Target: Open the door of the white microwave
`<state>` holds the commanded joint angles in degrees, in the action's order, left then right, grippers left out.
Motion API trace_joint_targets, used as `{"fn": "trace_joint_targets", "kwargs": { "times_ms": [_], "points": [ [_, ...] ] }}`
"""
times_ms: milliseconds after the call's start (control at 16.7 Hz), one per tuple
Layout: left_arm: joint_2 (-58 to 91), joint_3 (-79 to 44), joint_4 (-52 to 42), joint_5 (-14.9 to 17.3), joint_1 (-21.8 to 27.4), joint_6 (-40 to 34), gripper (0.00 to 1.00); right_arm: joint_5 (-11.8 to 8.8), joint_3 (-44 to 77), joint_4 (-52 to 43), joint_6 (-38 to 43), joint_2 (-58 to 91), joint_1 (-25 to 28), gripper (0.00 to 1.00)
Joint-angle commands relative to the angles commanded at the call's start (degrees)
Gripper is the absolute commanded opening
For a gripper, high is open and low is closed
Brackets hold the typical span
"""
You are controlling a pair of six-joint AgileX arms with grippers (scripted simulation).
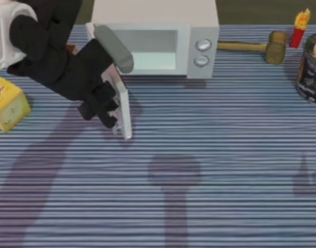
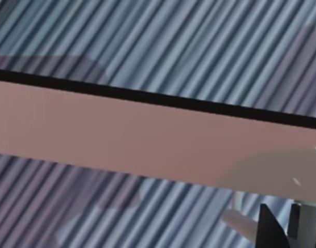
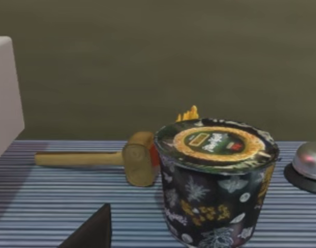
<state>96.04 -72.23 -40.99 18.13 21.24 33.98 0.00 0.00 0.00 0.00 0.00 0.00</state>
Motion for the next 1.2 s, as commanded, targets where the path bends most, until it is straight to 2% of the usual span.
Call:
{"fn": "trace_joint_targets", "kwargs": {
  "times_ms": [1200],
  "points": [
    [-0.01,0.25,-0.55,0.54,-0.58,1.35,0.00,0.00,0.00,0.00,0.00,0.00,0.00,1.00]
  ]
}}
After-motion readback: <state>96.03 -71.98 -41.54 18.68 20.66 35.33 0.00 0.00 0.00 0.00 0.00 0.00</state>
